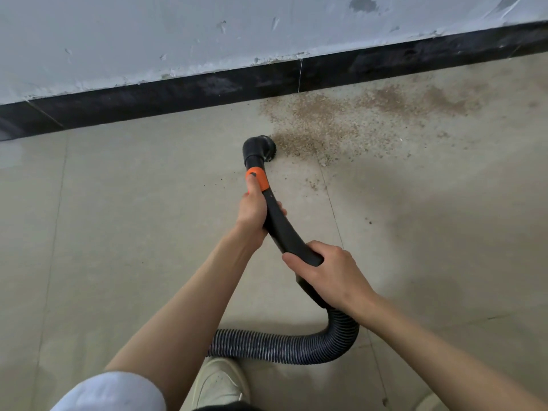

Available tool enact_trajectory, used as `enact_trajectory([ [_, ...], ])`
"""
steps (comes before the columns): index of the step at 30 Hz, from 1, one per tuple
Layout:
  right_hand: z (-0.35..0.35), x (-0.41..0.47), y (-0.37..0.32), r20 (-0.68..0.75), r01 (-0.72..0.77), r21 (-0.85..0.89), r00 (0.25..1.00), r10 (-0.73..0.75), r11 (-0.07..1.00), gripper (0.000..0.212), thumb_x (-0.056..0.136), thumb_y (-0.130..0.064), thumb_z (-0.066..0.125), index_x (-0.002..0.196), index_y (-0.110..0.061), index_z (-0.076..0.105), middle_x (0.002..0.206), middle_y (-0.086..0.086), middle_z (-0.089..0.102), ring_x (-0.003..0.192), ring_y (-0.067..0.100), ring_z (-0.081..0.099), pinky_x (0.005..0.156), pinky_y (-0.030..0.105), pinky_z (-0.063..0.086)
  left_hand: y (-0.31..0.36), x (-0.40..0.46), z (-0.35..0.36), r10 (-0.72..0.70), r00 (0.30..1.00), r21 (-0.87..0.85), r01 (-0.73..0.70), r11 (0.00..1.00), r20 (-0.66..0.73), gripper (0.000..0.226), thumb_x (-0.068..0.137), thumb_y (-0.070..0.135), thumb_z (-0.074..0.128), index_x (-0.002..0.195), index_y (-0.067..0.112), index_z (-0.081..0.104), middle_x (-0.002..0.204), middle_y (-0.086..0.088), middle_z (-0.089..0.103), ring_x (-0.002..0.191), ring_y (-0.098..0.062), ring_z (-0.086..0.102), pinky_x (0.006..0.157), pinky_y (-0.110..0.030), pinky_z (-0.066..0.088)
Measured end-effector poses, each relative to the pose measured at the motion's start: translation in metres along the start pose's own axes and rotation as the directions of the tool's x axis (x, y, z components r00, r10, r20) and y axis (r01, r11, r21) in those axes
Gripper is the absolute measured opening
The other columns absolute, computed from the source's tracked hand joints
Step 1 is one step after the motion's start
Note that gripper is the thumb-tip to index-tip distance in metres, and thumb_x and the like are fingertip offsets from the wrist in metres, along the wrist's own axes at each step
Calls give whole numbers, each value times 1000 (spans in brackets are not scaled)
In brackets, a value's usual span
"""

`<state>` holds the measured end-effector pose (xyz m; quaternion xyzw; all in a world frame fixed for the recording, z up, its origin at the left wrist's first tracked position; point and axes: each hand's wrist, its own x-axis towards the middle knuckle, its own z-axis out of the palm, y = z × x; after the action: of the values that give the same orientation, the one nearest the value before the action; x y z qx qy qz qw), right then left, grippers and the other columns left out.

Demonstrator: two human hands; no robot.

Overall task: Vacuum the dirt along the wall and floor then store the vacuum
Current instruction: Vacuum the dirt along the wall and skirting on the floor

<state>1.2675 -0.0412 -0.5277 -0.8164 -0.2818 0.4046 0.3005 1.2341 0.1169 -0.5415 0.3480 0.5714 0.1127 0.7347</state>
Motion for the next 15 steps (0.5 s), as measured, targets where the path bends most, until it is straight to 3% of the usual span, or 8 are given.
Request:
enact_trajectory([
  [5, 1, 5, -5, 32, 48, 2, 998, -48, 999, 44, 77, -60, 60, 79, -16, 63, 70, -1, 69, 69, 19, 65, 71, 42, 54, 3, -3, -11, 46, 997, -42, -49, 998, -67, 47, 97, 55, 29, 85, 12, 45, 67, -8, 51, 56, -21, 53, 58, -32, 47],
  [11, 13, 12, -37, 238, 211, -158, 956, -170, 965, 37, 81, -56, 64, 79, -19, 61, 70, -4, 69, 69, 15, 63, 65, 31, 48, -2, -20, -71, 90, 961, -215, -149, 965, -262, 50, 96, 56, 31, 111, 11, 45, 66, -6, 53, 57, -18, 55, 60, -30, 48],
  [15, 20, 12, -46, 344, 240, -214, 926, -157, 947, 37, 82, -57, 64, 71, -23, 55, 72, -4, 67, 68, 17, 61, 60, 30, 43, -12, -28, -89, 27, 953, -274, -114, 955, -303, 48, 97, 54, 29, 109, 10, 44, 69, -7, 52, 60, -18, 53, 63, -31, 46],
])
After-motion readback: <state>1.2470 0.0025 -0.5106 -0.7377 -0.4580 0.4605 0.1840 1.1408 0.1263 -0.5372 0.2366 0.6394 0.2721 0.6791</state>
